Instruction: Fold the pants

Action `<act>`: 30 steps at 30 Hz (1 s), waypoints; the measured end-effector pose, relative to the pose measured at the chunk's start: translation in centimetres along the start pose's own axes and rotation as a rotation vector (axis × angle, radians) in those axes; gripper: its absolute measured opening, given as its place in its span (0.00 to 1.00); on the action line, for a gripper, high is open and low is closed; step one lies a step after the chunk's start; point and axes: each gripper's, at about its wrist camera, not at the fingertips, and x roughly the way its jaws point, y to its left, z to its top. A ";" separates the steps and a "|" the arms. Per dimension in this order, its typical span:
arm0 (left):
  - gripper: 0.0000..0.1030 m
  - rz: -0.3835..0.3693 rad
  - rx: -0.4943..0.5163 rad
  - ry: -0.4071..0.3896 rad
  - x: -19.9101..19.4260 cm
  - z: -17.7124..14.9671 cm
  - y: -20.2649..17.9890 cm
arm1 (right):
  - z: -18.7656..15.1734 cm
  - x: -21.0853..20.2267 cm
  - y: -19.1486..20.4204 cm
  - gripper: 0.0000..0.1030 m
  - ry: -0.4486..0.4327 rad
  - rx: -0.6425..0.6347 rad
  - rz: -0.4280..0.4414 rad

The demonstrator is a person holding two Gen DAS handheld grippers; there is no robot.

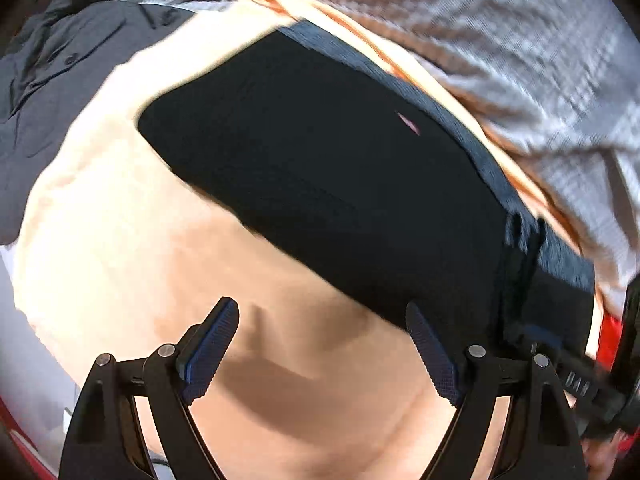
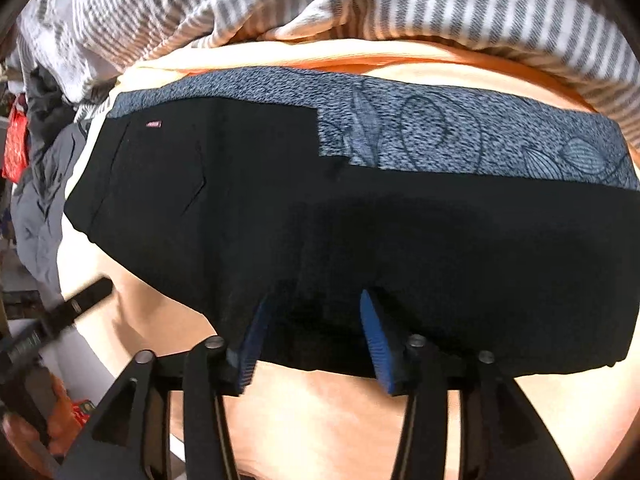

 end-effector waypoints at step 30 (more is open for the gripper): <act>0.95 -0.359 -0.279 -0.136 3.6 5.5 5.0 | -0.2 0.9 1.6 0.67 -0.030 -0.075 -0.034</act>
